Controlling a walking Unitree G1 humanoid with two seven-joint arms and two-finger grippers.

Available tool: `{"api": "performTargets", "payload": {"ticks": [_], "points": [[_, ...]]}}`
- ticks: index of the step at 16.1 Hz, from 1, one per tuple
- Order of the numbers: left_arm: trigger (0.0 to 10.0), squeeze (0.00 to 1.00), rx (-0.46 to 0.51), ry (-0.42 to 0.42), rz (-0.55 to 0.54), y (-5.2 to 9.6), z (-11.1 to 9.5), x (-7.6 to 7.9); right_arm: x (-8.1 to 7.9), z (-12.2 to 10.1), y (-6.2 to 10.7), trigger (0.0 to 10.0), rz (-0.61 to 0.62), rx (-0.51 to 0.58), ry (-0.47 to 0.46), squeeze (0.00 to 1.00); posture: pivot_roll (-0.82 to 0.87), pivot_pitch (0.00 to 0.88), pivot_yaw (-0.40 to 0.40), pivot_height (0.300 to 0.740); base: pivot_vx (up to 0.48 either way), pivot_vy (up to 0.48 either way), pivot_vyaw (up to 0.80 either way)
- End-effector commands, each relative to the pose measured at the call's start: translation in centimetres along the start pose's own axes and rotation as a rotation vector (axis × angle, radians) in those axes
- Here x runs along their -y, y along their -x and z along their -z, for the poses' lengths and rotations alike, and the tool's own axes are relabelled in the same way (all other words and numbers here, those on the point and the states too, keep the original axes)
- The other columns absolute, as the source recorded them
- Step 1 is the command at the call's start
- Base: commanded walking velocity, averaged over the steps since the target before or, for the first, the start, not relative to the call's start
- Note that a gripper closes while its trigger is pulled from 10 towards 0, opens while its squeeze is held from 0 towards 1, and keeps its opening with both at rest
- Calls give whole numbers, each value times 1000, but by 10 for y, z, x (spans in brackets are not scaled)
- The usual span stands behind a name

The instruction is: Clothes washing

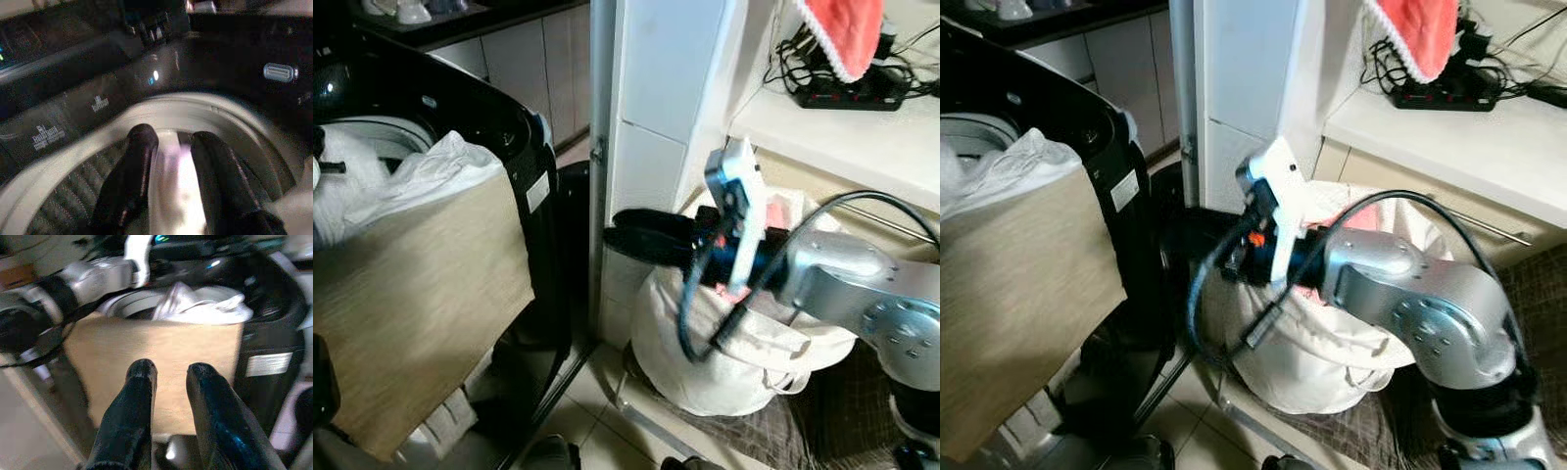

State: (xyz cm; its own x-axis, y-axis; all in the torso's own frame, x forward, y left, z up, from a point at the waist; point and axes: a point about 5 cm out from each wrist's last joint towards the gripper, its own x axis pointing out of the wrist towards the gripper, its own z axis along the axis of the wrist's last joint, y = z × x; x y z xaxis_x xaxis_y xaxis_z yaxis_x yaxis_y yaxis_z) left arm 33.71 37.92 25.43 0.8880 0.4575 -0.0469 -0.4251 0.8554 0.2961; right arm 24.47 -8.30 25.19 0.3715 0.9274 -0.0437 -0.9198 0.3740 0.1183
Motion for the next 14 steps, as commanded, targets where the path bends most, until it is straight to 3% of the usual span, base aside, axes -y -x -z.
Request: {"api": "performTargets", "payload": {"ticks": [1, 3, 4, 5, 6, 7, 8, 9, 11, 12, 13, 14], "points": [[10000, 1000, 111, -30, -76, 1, -21, -11, 13, -6, 0, 10000, 103, 42, 11, 0, -23, 34, -3, 740, 0, 0, 0], [10000, 1000, 173, -44, -104, 2, -30, -12, 19, -7, 0, 10000, 140, 50, 9, 0, -24, 36, 0, 740, 0, 0, 0], [10000, 1000, 171, -43, -40, 1, -31, -4, 20, -7, 0, 10000, 153, 48, 11, 0, -24, 34, 0, 740, 0, 0, 0], [10000, 1000, 141, 17, 146, 1, -25, 18, 20, -5, 1, 10000, 154, 44, 12, 0, -25, 30, 2, 740, 0, 0, 0], [10000, 0, 183, 44, 351, 8, -23, 44, 20, -3, 2, 10000, 160, 33, 18, 0, -25, 30, 2, 740, 0, 0, 0], [10000, 0, 232, 56, 521, 19, -22, 65, 21, 1, 3, 10000, 178, 10, 30, 0, -30, 20, 2, 740, 0, 0, 0], [10000, 0, 252, 69, 586, 25, -21, 73, 22, 5, 5, 10000, 201, -12, 47, 0, -30, 20, 2, 740, 0, 0, 0], [10000, 0, 265, 140, 637, 42, -15, 100, 29, 20, 10, 10000, 310, -73, 102, 0, -30, 12, 1, 740, 0, 0, 0], [10000, 0, 233, 209, 652, 53, -6, 118, 31, 24, 10, 10000, 383, -38, 111, 0, -33, 6, 0, 740, 0, 0, 0], [10000, 0, 216, 293, 680, 70, 2, 142, 33, 25, 12, 10000, 487, 39, 110, 0, -40, 0, 0, 740, 0, 0, 0], [10000, 0, 210, 361, 710, 96, 7, 168, 34, 33, 16, 10000, 591, 55, 138, 0, -45, 0, 7, 740, 0, 0, 800], [10000, 0, 181, 393, 719, 111, 11, 181, 34, 39, 18, 10000, 630, 51, 154, 0, -48, 0, 10, 740, 0, 0, 800]]}}
